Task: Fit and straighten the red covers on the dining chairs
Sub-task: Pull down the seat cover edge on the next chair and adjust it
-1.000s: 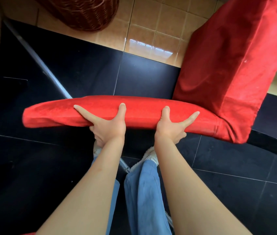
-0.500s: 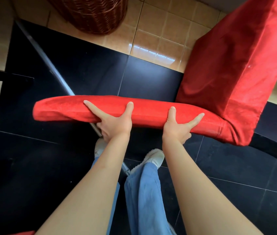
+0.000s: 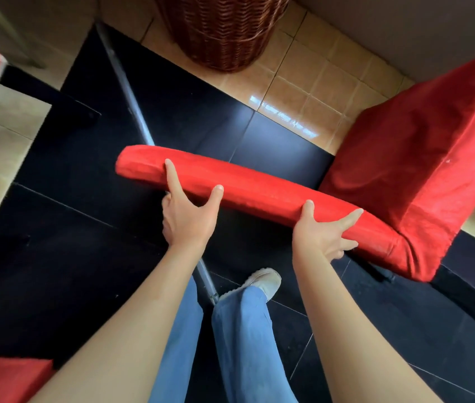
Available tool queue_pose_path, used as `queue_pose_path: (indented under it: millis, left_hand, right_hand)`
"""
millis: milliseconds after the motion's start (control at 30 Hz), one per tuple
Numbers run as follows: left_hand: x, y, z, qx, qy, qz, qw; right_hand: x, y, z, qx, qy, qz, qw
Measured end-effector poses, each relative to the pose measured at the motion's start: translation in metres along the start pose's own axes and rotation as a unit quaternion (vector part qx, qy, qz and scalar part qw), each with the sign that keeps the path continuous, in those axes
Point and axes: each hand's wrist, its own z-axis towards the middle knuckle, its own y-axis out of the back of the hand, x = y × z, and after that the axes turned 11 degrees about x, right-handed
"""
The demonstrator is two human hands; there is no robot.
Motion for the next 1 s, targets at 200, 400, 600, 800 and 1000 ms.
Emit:
queue_pose_path:
  millis: [200, 400, 600, 800, 1000]
  left_hand:
    - [0.011, 0.027, -0.002, -0.02, -0.035, 0.03, 0.999]
    - [0.029, 0.051, 0.015, -0.08, -0.061, 0.026, 0.995]
    - [0.04, 0.078, 0.052, -0.124, -0.086, -0.023, 0.988]
    - [0.055, 0.086, 0.09, -0.066, -0.098, -0.124, 0.985]
    - [0.053, 0.08, 0.111, -0.013, -0.152, -0.154, 0.976]
  right_hand:
    - [0.007, -0.014, -0.031, 0.011, 0.091, -0.069, 0.993]
    - [0.024, -0.047, -0.062, 0.045, 0.209, -0.149, 0.965]
    - [0.039, -0.083, -0.084, 0.084, 0.281, -0.218, 0.931]
    - [0.045, -0.12, -0.094, 0.123, 0.33, -0.29, 0.89]
    - [0.043, -0.139, -0.095, 0.102, 0.37, -0.356, 0.852]
